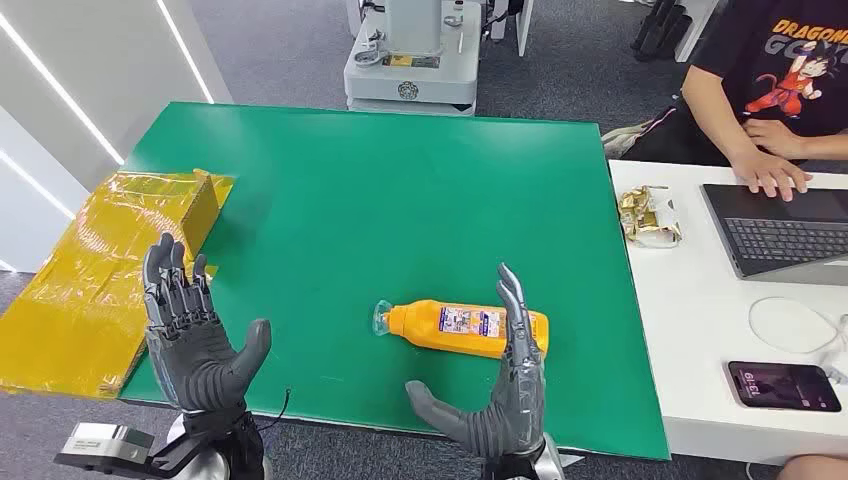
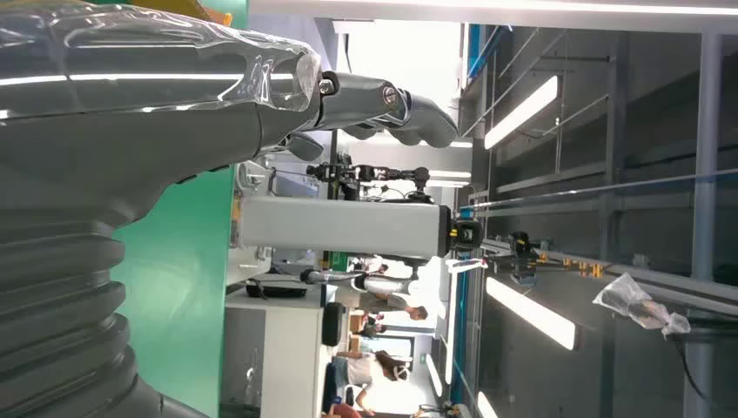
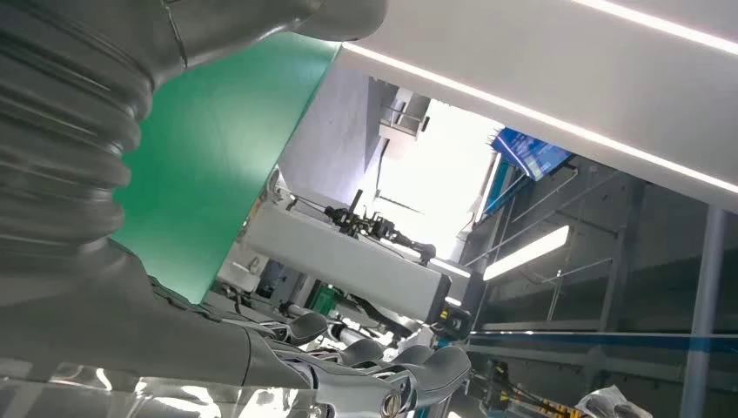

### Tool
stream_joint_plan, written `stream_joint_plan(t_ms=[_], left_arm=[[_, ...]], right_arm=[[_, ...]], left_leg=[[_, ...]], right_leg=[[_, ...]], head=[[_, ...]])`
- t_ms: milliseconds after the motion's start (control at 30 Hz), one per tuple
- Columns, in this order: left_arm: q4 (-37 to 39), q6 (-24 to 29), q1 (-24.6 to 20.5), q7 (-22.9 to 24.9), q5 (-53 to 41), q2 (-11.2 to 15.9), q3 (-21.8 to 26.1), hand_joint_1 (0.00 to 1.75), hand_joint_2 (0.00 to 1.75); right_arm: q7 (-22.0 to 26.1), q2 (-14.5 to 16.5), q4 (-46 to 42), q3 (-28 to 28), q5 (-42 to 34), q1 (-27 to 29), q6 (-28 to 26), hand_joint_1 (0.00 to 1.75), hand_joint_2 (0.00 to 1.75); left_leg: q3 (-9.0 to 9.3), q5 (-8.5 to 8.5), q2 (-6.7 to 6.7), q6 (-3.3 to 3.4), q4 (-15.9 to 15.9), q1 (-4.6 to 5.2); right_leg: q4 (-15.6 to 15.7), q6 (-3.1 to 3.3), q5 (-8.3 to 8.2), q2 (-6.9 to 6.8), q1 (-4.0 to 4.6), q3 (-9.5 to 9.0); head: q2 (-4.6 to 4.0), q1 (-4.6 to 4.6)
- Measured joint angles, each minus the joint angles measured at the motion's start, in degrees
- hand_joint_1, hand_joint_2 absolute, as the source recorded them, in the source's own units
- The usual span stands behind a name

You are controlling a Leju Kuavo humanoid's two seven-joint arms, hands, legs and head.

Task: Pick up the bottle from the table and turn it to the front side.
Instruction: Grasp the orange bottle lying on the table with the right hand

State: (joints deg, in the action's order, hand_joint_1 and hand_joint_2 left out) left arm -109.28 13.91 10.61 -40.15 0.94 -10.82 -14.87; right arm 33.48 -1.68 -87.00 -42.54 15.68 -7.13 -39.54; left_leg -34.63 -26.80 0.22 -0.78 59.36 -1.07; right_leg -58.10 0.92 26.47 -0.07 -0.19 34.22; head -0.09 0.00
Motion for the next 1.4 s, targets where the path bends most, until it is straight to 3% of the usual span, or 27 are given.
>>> stream_joint_plan(t_ms=[200, 300, 400, 467, 600, 900, 1200, 1400], left_arm=[[0.0, -0.63, -0.01, 0.0, -0.02, 0.0, 0.37, 0.0, 1.75], [0.0, -1.18, -0.02, 0.0, -0.11, -0.01, 0.64, 0.0, 1.75], [0.01, -1.7, -0.03, 0.0, -0.22, -0.02, 0.86, 0.0, 1.75], [0.02, -2.23, -0.02, 0.0, -0.29, -0.02, 1.03, 0.0, 1.75], [0.02, -2.79, -0.04, 0.0, -0.61, -0.02, 1.31, 0.0, 1.75], [0.02, -3.58, 0.55, 0.0, -1.34, -0.36, 1.75, 0.0, 1.75], [0.02, -4.6, 1.0, 0.0, -1.73, -0.95, 1.82, 0.0, 1.75], [0.02, -4.39, 1.31, 0.0, -1.5, -1.17, 1.82, 0.0, 1.75]], right_arm=[[-1.52, 0.04, 0.35, -0.01, 1.66, -0.78, 0.27, 0.0, 1.75], [-8.06, -0.22, 0.89, -0.01, 8.16, -2.02, 3.47, 0.0, 1.75], [-17.22, -1.37, 1.37, 0.03, 15.95, -3.64, 10.92, 0.0, 1.75], [-20.85, -2.59, 1.46, 0.28, 19.49, -4.87, 17.09, 0.0, 1.75], [-22.96, -5.33, 1.61, 1.98, 23.03, -8.77, 27.02, 0.0, 1.75], [-28.09, -10.0, 5.4, 3.51, 28.1, -16.53, 43.94, 0.0, 1.75], [-29.69, -14.21, 8.97, 3.49, 29.14, -19.88, 49.55, 0.0, 1.75], [-31.97, -15.73, 11.2, 3.49, 30.08, -20.04, 48.23, 0.0, 1.75]], left_leg=[[0.0, 0.0, 0.0, 0.0, 0.0, 0.0], [0.01, 0.0, 0.02, 0.0, 0.0, 0.0], [0.01, 0.0, 0.0, 0.0, 0.01, 0.0], [0.0, 0.01, -0.01, 0.01, 0.02, 0.0], [0.01, 0.01, 0.0, 0.01, 0.04, 0.03], [0.0, 0.01, -0.02, 0.01, 0.05, 0.03], [-0.01, 0.01, -0.04, 0.01, 0.05, 0.03], [0.0, 0.0, -0.04, 0.02, 0.05, 0.03]], right_leg=[[0.0, 0.0, 0.0, 0.0, 0.0, 0.0], [0.0, 0.0, 0.0, 0.01, 0.0, 0.0], [0.0, 0.0, 0.0, -0.01, 0.0, 0.0], [0.0, 0.0, -0.01, -0.02, 0.0, -0.01], [0.0, -0.02, -0.03, 0.0, -0.01, -0.01], [0.0, -0.02, -0.03, -0.01, -0.03, -0.01], [0.0, -0.03, -0.03, -0.03, -0.02, -0.02], [0.01, -0.03, -0.03, -0.03, -0.03, -0.01]], head=[[0.0, -0.01], [0.0, -0.01], [0.0, -0.01], [0.0, 0.0], [0.0, -0.01], [0.0, -0.01], [0.0, -0.01], [0.0, -0.01]])
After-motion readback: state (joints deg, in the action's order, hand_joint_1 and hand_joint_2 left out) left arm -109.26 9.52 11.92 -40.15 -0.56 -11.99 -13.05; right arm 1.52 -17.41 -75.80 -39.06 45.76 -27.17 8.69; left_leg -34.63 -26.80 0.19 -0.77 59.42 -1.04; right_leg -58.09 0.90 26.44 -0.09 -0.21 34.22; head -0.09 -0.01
